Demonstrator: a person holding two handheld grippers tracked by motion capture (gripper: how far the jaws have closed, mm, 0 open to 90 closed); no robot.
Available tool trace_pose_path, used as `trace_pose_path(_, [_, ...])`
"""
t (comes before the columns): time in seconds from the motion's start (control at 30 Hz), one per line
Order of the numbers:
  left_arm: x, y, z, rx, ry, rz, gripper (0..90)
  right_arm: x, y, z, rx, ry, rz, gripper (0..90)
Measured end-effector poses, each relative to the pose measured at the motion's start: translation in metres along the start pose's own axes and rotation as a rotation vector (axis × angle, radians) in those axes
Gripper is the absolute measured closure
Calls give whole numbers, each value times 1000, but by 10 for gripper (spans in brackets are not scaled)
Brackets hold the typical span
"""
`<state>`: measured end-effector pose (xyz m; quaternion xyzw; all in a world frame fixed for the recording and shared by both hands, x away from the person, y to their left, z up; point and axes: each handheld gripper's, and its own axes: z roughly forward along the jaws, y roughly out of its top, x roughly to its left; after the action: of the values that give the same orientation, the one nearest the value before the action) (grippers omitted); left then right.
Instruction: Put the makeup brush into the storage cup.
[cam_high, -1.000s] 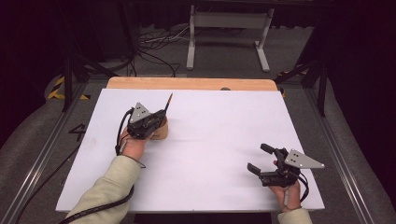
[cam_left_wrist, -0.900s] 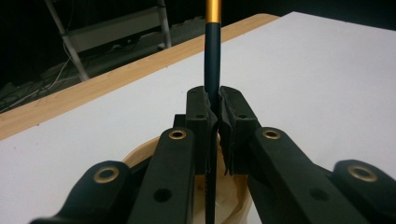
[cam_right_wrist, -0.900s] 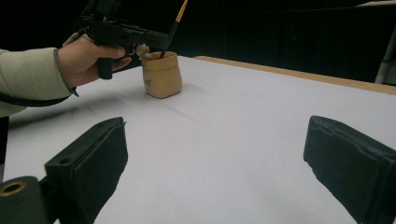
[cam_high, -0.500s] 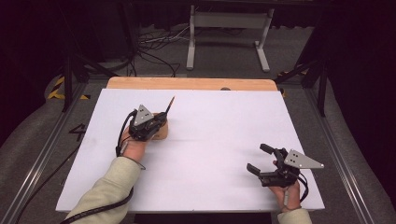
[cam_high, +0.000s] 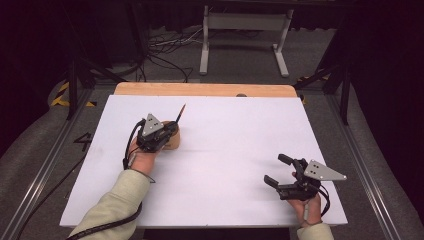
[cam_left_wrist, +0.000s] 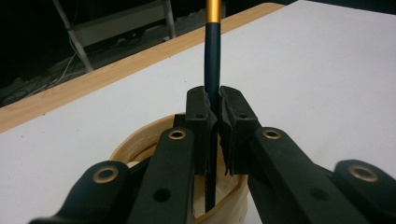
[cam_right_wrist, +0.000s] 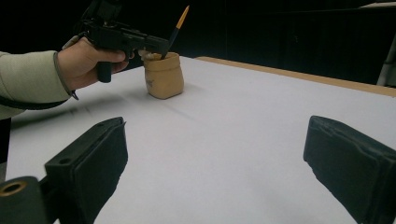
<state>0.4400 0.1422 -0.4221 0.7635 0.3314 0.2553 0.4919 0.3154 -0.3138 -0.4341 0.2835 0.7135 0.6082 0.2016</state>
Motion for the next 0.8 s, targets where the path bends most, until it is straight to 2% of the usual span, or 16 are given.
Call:
trace_pose_path(0.17, [1, -1, -2, -10, -10, -14, 823, 0, 0, 0, -3, 1, 1, 62])
trace_pose_path(0.23, [2, -1, -3, -15, -30, -40, 749, 0, 0, 0, -2, 2, 1, 62])
trace_pose_path(0.37, [3, 0, -7, -26, -45, -60, 605, -1, 1, 0, -6, 3, 4, 62])
trace_pose_path(0.47, [2, 2, -13, -53, -63, -65, 534, -1, 2, 1, -8, 5, 2, 62])
trace_pose_path(0.6, [3, 6, -24, -104, -104, -93, 410, -2, 4, 5, -12, 15, -3, 62])
trace_pose_path(0.7, [5, 9, -33, -122, -147, -127, 348, -4, 7, 8, -17, 20, -5, 61])
trace_pose_path(0.8, [5, 10, -41, -132, -171, -133, 298, -7, 14, 9, -11, 19, -16, 56])
